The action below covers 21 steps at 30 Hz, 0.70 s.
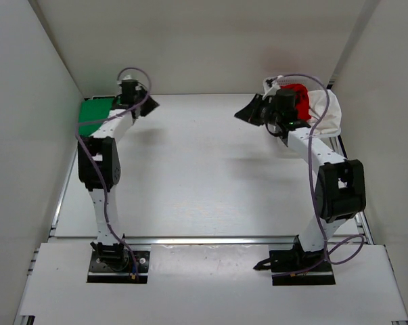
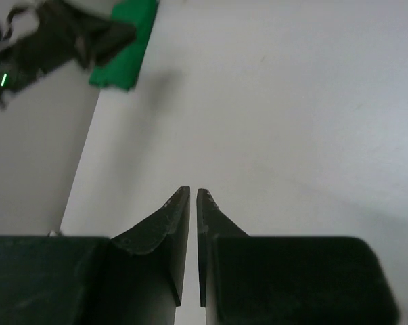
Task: Fold and stack the t-shirts
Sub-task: Put the neatly folded tshirt into the corner of the board with the left arm, then grab crumpled tshirt from bin with the right arm
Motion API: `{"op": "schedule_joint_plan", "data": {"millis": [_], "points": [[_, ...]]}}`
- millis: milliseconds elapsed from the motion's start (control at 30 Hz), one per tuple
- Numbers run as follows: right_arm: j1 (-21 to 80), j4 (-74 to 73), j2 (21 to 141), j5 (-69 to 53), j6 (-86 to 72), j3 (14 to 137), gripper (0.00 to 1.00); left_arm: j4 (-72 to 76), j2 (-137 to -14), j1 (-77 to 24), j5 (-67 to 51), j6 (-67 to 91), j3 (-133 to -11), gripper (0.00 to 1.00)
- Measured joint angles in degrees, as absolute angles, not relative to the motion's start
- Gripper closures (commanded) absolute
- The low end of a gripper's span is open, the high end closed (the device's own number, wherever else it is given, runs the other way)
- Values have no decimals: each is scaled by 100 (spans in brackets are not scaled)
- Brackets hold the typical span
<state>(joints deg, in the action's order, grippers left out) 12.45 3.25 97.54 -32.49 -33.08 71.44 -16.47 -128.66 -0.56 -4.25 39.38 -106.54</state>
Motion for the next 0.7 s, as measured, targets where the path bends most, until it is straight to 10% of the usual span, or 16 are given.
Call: {"op": "schedule_joint_plan", "data": {"millis": [200, 300, 533, 700], "points": [[108, 30, 9953, -2276, -3253, 8055, 89, 318, -10390, -2036, -882, 4167, -7767, 52], [-696, -773, 10844, -1656, -2974, 9443, 67, 1529, -9463, -3162, -1160, 4495, -5859, 52], [-913, -2687, 13266, -1050, -2429, 13214, 42, 2025, -9452, -4744, -1197, 4506, -4525, 53], [-867, -3496, 13983, -858, -2283, 13795, 42, 2504, -9432, -4963, -1398, 4615, -3820, 53]]}}
